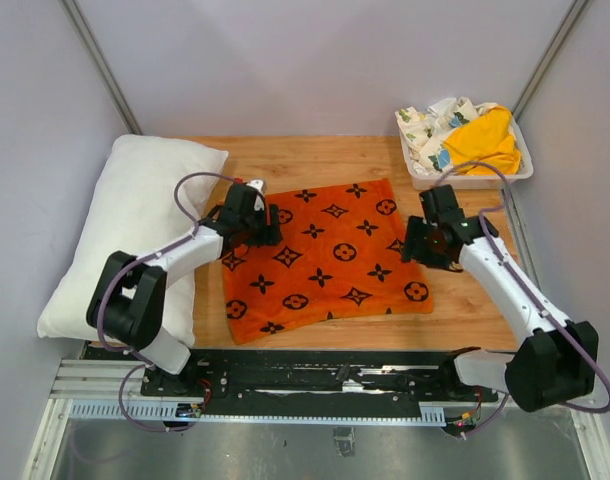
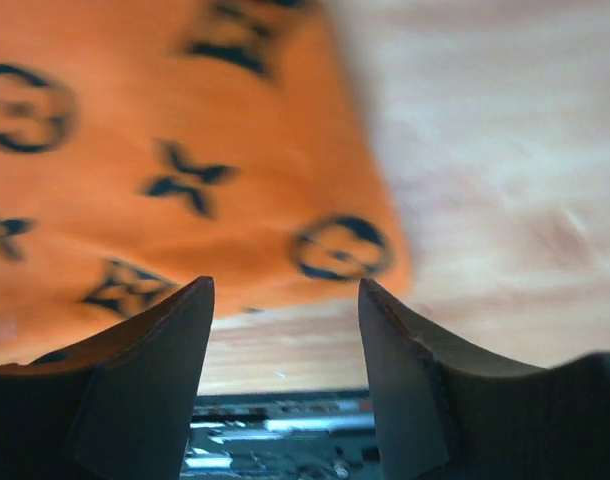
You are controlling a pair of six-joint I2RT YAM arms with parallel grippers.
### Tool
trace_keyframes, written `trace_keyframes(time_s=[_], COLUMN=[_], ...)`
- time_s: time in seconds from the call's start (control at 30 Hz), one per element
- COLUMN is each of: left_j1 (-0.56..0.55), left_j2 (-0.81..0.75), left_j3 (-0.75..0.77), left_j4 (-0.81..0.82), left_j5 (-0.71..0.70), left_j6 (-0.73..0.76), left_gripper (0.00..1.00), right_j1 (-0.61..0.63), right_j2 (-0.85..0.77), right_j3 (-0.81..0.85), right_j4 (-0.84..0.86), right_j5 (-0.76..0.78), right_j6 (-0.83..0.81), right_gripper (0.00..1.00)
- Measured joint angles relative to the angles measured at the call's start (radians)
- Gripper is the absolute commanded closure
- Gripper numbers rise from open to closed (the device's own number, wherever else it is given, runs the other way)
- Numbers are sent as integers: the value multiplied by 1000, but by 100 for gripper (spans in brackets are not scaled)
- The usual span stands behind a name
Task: Remove the pillowcase from the pillow
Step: Fold the pillowcase at the center of the board.
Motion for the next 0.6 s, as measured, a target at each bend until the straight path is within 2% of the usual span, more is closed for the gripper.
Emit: trace_keyframes(time_s=[0.03,0.07,0.13,0.17,0.23,0.37,0.5,0.6], left_j1=[-21,-55,-148,-201,-262,-275,-270,-267], left_j2=[-24,-47,-88,-106,-137,-220,-200,-217], left_j3=[12,28,67,82,68,-187,-394,-446], left_j4=[-11,-23,-37,-37,-16,140,180,201], left_j5=[-18,-37,-71,-72,-27,176,289,314], left_j6=[18,34,60,69,45,-73,-170,-218], left_gripper=[45,53,77,81,81,82,82,77], right_j1=[65,114,192,224,259,283,286,261], right_j2=[21,43,101,141,216,332,372,373], right_j3=[41,68,101,105,97,18,-83,-139], right_j4=[41,78,168,227,311,455,517,533], right_j5=[-3,-17,-79,-130,-226,-419,-515,-551], right_j6=[-9,-24,-49,-53,-63,-62,-64,-66], right_gripper=[66,77,90,95,99,99,99,99])
